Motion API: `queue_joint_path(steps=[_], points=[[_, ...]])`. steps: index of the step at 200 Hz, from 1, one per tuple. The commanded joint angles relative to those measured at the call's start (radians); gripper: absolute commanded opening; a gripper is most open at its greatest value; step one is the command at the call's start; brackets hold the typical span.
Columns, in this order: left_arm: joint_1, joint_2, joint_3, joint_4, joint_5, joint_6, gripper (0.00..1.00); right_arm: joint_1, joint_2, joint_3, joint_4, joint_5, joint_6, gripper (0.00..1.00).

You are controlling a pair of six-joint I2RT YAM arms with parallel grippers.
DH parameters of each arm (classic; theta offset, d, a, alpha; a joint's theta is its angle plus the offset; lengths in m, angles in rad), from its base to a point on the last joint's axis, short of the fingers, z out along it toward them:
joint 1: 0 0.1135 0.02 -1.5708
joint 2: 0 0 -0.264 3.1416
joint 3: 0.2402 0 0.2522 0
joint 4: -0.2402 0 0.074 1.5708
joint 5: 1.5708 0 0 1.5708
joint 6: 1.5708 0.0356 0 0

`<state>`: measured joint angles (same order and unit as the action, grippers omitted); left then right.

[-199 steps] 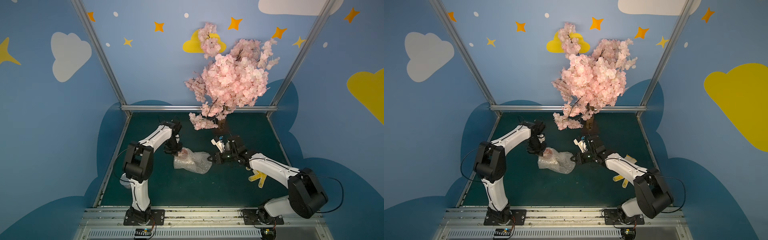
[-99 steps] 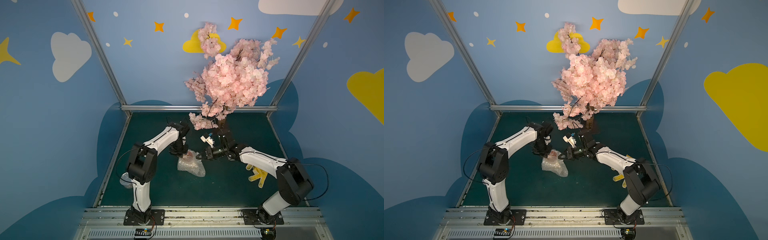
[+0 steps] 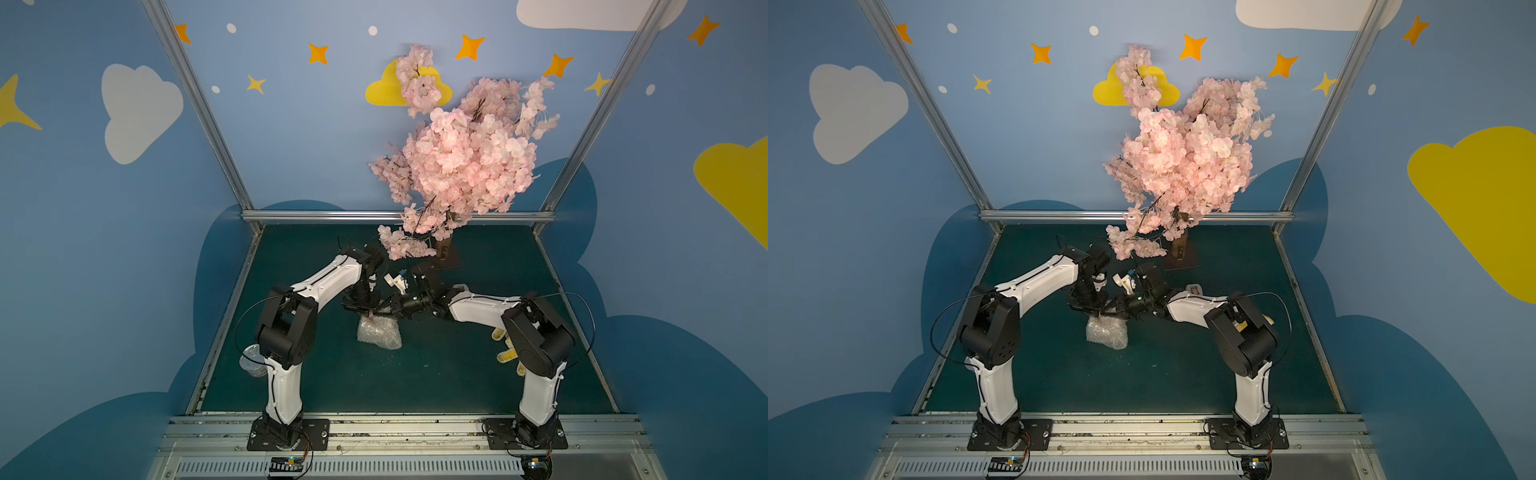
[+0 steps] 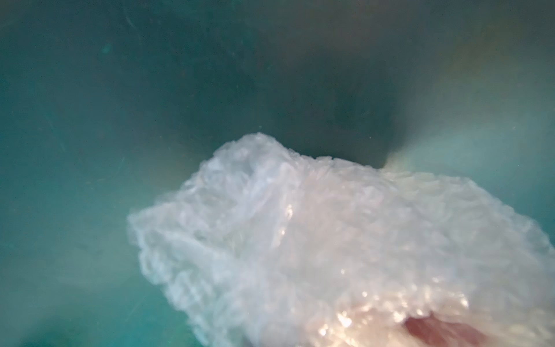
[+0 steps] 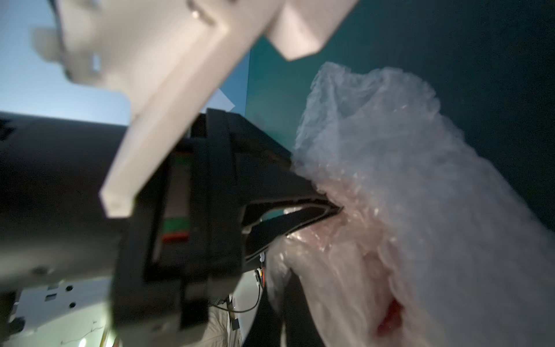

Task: Wrap mugs in bubble wrap
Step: Wrap the mug in bubble wrap.

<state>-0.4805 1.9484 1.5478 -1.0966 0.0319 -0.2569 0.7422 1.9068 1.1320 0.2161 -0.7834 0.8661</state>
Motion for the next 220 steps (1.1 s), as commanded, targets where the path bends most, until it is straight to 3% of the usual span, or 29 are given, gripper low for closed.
queue_joint_path(steps=[1,35,100,119,138,174,220], points=[[-0.009,-0.006,-0.009,0.039,0.065,0.018,0.03,0.027,0.016,0.086,-0.141,0.144,-0.072,0.0],[-0.005,-0.023,-0.016,0.052,0.052,0.01,0.06,0.054,0.045,0.145,-0.34,0.314,-0.108,0.0],[0.056,-0.129,-0.013,0.007,0.036,-0.005,0.42,0.101,0.094,0.204,-0.479,0.474,-0.041,0.0],[0.075,-0.18,-0.015,-0.029,0.024,-0.009,0.47,0.117,0.097,0.239,-0.527,0.524,0.005,0.0],[0.089,-0.252,-0.045,-0.041,0.044,-0.058,0.61,0.129,0.097,0.243,-0.526,0.554,0.081,0.0],[0.085,-0.354,-0.189,0.035,0.273,-0.224,0.64,0.135,0.093,0.165,-0.386,0.569,0.236,0.0],[0.071,-0.423,-0.402,0.229,0.353,-0.318,0.65,0.145,0.08,0.116,-0.303,0.607,0.323,0.0]])
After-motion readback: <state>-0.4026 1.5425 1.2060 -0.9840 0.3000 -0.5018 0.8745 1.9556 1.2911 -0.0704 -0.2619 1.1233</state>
